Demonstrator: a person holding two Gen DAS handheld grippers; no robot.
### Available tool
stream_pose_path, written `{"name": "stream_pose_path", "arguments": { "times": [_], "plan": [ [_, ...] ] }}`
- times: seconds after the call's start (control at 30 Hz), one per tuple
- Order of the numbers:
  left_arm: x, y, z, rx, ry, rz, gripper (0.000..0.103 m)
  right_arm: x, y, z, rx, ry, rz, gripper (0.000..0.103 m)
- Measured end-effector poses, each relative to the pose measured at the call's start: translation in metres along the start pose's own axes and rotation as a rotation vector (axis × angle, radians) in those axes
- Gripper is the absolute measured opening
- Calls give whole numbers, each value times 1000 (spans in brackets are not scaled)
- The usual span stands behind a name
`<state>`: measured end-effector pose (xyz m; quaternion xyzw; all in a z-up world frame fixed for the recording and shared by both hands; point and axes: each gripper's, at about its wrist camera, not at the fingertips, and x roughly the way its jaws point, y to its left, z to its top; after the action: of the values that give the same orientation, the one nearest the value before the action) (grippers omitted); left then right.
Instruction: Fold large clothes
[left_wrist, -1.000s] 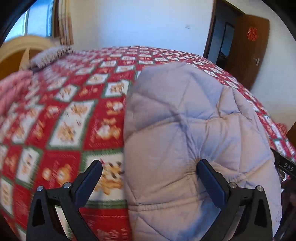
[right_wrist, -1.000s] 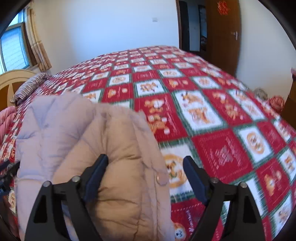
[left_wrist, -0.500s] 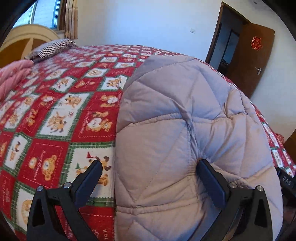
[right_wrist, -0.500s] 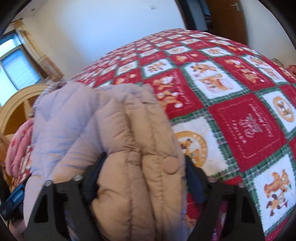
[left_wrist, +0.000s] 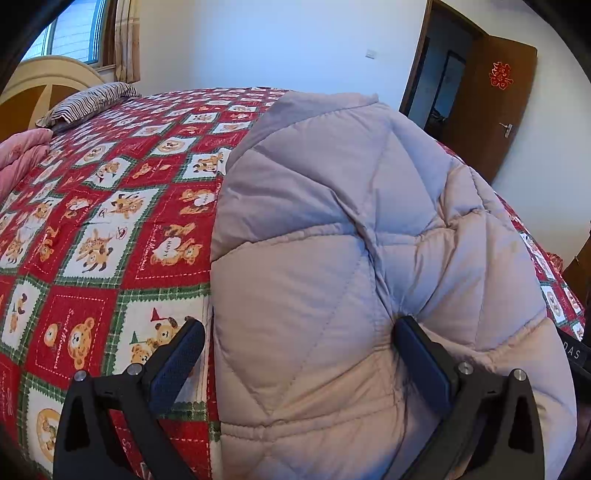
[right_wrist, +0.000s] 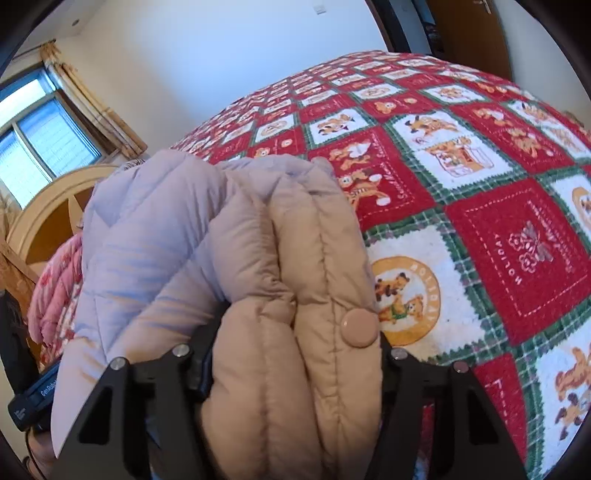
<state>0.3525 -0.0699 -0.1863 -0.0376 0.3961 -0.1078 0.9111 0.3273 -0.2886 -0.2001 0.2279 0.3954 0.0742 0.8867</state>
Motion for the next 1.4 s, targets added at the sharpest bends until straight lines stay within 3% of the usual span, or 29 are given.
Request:
{"name": "stream_pose_path", "arguments": {
  "times": [0.3,0.4,0.6,0.77,1.17,1.4],
  "plan": [
    [5,-8,1,11,8,-23,102,5,2,3,-6,27,-5,62],
    [3,-12,1,30,-1,-33,97,5,4,3,-24,18,15,51],
    [-6,-26,-1,99,-35,-19,76,5,14,0,-62,-3,12,33],
    [-30,-39,-1,197,-97,26,40,-6,21,-3,-81,-40,13,24],
    [-116,-7,3,177,-184,37,32,-61,74,-29,-130,-137,118,22],
    [-160,33,5,146,-241,83,31,-62,121,-31,-194,-138,194,21]
  ]
}}
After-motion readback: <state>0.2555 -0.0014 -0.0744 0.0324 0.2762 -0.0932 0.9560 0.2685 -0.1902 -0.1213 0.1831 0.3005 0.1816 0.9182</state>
